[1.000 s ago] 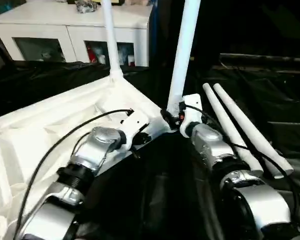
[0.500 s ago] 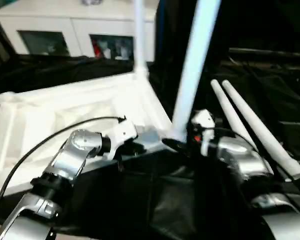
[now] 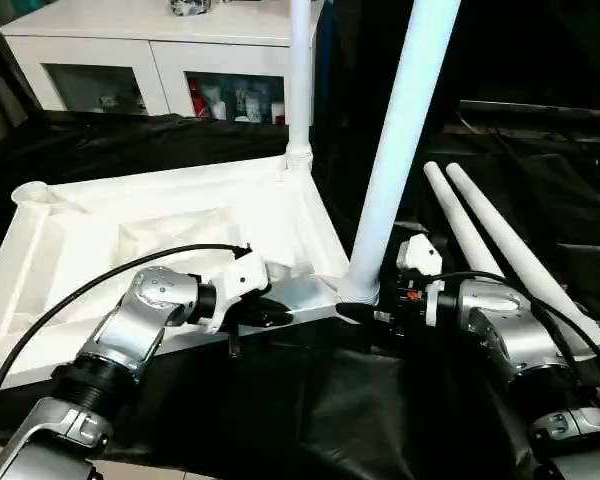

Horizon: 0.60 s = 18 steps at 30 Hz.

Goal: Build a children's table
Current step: Rotate leg to tighten

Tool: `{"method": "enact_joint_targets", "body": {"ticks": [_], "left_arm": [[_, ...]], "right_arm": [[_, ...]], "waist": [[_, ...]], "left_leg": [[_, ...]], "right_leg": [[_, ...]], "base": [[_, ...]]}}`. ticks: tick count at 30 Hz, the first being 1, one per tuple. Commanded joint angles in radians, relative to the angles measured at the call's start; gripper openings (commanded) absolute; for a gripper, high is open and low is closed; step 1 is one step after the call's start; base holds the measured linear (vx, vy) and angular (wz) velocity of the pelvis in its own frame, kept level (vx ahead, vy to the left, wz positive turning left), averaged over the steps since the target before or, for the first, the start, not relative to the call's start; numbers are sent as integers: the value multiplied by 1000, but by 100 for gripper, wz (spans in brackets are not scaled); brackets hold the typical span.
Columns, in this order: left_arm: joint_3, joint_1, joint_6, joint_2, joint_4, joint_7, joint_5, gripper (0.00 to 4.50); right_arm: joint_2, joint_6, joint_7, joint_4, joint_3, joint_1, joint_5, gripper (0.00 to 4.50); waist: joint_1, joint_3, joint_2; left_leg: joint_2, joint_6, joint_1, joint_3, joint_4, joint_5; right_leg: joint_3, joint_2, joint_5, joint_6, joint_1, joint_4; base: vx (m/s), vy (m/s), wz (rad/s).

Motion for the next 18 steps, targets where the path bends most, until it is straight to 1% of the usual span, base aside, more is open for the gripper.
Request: {"method": "enact_joint_targets", "body": {"ticks": [1,2,3,6,8,10,11,13,16,17,18], "left_arm": [[-2,-3,-17,-7,-16,-14,-11,0],[-2,-2,-16,-7,-17,-14,-12,0],[-2,-1,-16,-7,-17,-14,-12,0],[-1,2,-17,-5,-16,-15,-12,0],[0,3,-18,-4,-15,-14,-12,0],[2,5,-18,-4,-15,-13,-13,0],[3,6,-16,-5,-15,-12,-14,0],[4,7,-15,-4,-15,-12,-15,0],[11,10,-8,-8,-14,-9,-22,0],[17,8,5,-17,-11,5,-25,0],[17,8,5,-17,-11,5,-25,0]], "right_arm": [[-5,5,-3,-23,2,3,-3,389],[-4,4,-3,-21,4,4,-3,389],[-4,3,-3,-20,4,4,-3,372],[-5,1,-2,-14,5,4,-2,361],[-4,-1,-2,-12,6,4,-4,331],[-4,-4,-3,-10,8,6,-5,328],[-4,-3,-3,-9,8,7,-4,314],[-3,-3,-3,-8,8,8,-3,291],[5,11,-13,-4,6,10,0,280],[17,34,-40,13,-6,7,6,277],[17,34,-40,13,-6,7,6,277]], "waist": [[0,-69,-1],[0,-70,-2],[0,-70,-3],[0,-71,-4],[0,-72,-5],[2,-72,-6],[2,-72,-7],[2,-71,-6],[1,-72,-6],[1,-72,-7],[1,-72,-6]], "left_leg": [[30,91,13,-6,-57,-82],[30,90,14,-6,-57,-83],[30,91,13,-6,-56,-77],[29,97,12,-6,-55,-63],[29,101,12,-6,-54,-56],[29,104,12,-6,-53,-52],[28,105,12,-5,-53,-50],[28,105,11,-5,-53,-54],[29,103,12,-5,-52,-53],[28,104,11,-5,-52,-50],[28,104,11,-5,-52,-51]], "right_leg": [[56,-61,83,-258,63,-58],[56,-60,75,-256,63,-58],[56,-60,80,-256,64,-57],[56,-59,90,-256,64,-55],[56,-59,98,-257,64,-54],[56,-60,96,-257,64,-54],[56,-59,95,-257,64,-54],[55,-59,84,-255,64,-54],[55,-59,85,-255,64,-53],[56,-59,87,-256,65,-52],[55,-59,82,-256,64,-54]], "base": [[0,0,0],[0,0,0],[0,0,0],[0,0,0],[0,0,0],[0,0,0],[0,0,0],[0,0,0],[0,0,0],[0,0,0],[0,0,0]]}}
